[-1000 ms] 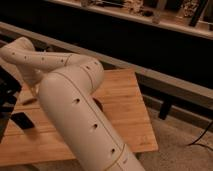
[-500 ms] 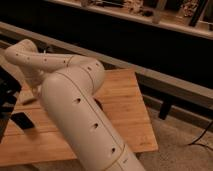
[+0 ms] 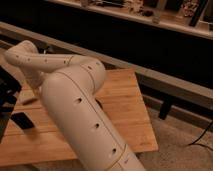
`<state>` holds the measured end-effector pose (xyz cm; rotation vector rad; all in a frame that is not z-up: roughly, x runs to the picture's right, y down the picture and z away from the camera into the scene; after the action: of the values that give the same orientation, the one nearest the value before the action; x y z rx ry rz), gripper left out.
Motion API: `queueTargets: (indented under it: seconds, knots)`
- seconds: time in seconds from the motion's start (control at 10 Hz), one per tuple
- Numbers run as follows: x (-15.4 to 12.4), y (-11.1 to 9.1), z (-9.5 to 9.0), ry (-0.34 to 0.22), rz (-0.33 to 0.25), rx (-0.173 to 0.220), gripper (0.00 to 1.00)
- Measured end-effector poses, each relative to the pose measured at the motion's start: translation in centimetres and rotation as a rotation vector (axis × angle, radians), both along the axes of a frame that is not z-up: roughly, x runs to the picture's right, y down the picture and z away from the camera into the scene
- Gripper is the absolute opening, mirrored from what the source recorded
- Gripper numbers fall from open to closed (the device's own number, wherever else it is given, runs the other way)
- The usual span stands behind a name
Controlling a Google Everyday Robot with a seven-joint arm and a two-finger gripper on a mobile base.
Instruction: Place the ceramic cup over the eraser
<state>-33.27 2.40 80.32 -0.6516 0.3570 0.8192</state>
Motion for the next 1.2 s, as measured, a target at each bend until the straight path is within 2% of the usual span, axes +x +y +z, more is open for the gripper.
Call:
queueTargets:
  seconds: [0.3,0.8,1.2]
  knots:
    - [0.5,-0.3,-0.4,0.012,0.009,0.007,0.0]
    - [0.7,-1.6,-2.4,-0.01,0.024,0.031,0.0]
    - [-0.2,-3.6,-6.4,-0.052,-0.001,0.077,0.0]
